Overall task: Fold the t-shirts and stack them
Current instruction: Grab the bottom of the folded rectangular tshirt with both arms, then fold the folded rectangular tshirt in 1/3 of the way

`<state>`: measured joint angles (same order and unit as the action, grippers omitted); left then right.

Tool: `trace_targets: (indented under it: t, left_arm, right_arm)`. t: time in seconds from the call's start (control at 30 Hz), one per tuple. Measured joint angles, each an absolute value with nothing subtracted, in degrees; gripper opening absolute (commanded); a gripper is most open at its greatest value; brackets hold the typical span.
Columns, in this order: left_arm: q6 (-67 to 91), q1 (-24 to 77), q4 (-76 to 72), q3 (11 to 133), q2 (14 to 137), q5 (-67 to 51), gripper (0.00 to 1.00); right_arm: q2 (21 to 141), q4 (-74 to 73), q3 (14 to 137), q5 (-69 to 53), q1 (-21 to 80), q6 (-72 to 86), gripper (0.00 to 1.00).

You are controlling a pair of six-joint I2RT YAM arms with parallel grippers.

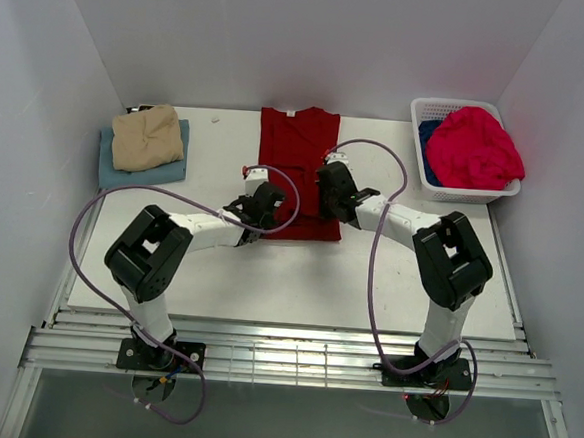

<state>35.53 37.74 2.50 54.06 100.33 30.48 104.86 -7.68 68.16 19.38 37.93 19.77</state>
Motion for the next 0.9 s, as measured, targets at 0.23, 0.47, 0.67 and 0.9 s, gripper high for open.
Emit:
trace_targets:
  t: [0.23,0.47,0.67,0.9]
  left_arm:
    - [31.14,34.2,-1.13,60.9,104.29,27.24,0.0]
    - [28.77,30.98,-2.24,68.25,108.14,25.28,0.0]
    - [27.35,29.19,-2.9,72.6,113.69,23.35,0.0]
    - [26.37,27.59,-2.96,75.57,118.17,21.61,0.0]
  right_arm:
    - [110.59,-8.86,78.3,17.21,35.4,16.47,0.08]
    - [116.11,-10.63,85.84,15.62,33.43,14.31,0.08]
    - [121.32,-11.99,91.66,14.24,31.79,13.02,0.08]
    - [125.05,-13.87,96.36,12.88,30.26,12.34,0.08]
